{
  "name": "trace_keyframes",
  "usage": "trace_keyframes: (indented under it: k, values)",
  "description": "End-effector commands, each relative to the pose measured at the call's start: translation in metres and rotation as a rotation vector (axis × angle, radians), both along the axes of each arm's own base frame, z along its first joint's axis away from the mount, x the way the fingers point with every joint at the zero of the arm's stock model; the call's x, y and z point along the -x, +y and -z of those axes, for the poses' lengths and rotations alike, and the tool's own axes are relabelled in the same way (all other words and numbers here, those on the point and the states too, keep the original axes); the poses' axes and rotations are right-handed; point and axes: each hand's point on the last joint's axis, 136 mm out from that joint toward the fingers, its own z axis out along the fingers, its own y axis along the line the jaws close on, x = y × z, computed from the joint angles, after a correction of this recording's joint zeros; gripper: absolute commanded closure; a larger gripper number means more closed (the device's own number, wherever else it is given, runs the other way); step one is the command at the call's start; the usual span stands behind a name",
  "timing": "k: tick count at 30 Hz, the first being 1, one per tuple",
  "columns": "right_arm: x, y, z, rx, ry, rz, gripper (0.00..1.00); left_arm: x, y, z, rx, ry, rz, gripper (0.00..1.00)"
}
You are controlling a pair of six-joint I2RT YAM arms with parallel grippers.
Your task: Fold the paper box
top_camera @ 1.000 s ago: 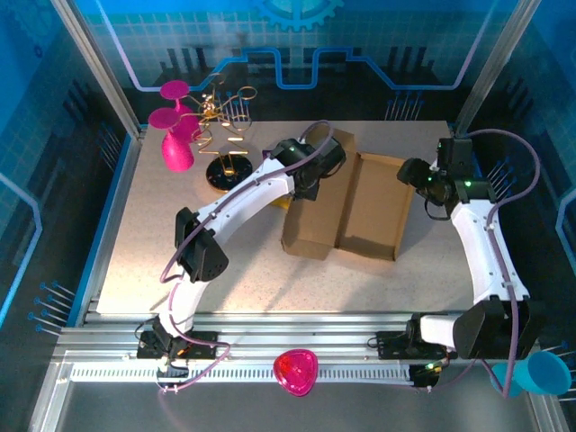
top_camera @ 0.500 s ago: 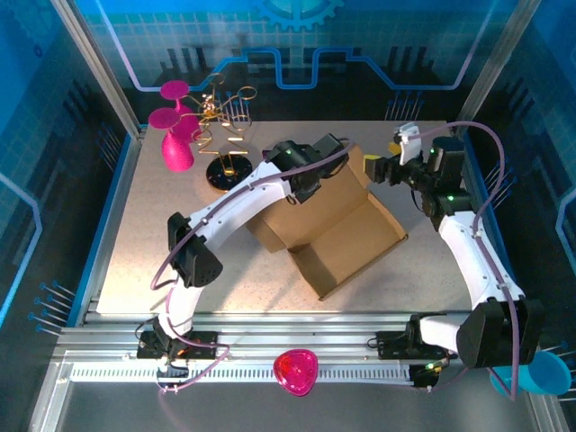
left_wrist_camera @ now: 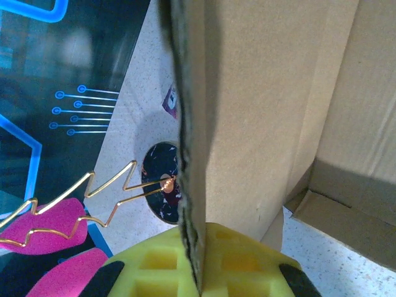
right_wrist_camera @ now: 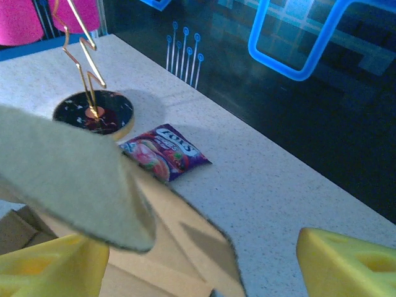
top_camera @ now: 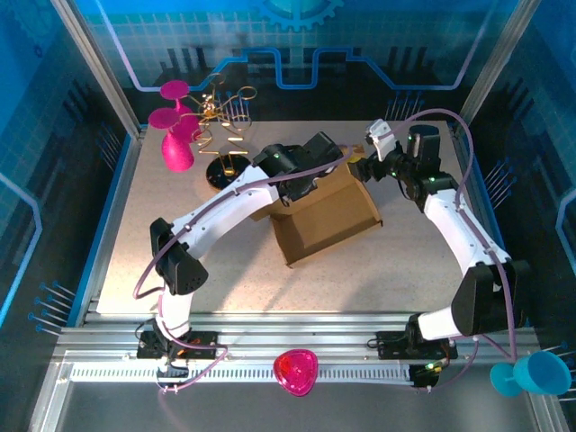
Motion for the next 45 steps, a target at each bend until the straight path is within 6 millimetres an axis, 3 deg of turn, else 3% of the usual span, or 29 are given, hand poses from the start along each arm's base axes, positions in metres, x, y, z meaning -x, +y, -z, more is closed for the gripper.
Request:
trace_keyframes:
  k: [1, 6, 10, 22, 23, 28, 31, 34, 38, 41, 45]
  values:
    - [-0.008, 0.002, -0.011, 0.054, -0.070, -0.004, 0.19, 0.002, 0.003, -0.026, 0.010, -0.065, 0.032, 1.00]
    - [-0.008, 0.010, -0.004, 0.050, -0.057, -0.047, 0.25, 0.002, 0.002, -0.030, 0.016, -0.076, 0.047, 1.00]
    - [-0.004, 0.021, 0.003, 0.049, -0.030, -0.076, 0.44, 0.001, 0.001, -0.029, 0.020, -0.075, 0.052, 1.00]
    - [0.001, 0.021, 0.003, 0.047, -0.020, -0.036, 1.00, -0.001, -0.005, -0.031, 0.057, -0.076, 0.044, 0.99]
    - [0.002, 0.021, 0.002, 0.046, -0.021, -0.035, 1.00, -0.001, -0.005, -0.034, 0.070, -0.082, 0.037, 0.94]
    - [0.008, 0.014, 0.005, 0.023, -0.031, -0.010, 1.00, -0.004, -0.004, -0.075, 0.250, -0.175, -0.083, 0.43]
    - [0.014, 0.009, 0.010, 0.005, -0.020, -0.004, 1.00, 0.001, 0.016, -0.109, 0.443, -0.254, -0.261, 0.16]
    - [0.020, 0.000, 0.014, -0.019, -0.018, 0.003, 1.00, 0.018, 0.045, -0.118, 0.657, -0.222, -0.421, 0.13]
    - [0.025, -0.008, 0.018, -0.032, -0.007, 0.004, 1.00, 0.047, 0.084, -0.092, 0.787, -0.128, -0.528, 0.14]
    - [0.026, -0.015, 0.021, -0.040, 0.000, 0.013, 1.00, 0.072, 0.114, -0.056, 0.856, -0.055, -0.595, 0.19]
    - [0.027, -0.020, 0.025, -0.046, 0.012, 0.015, 1.00, 0.097, 0.130, -0.009, 0.990, 0.025, -0.623, 0.25]
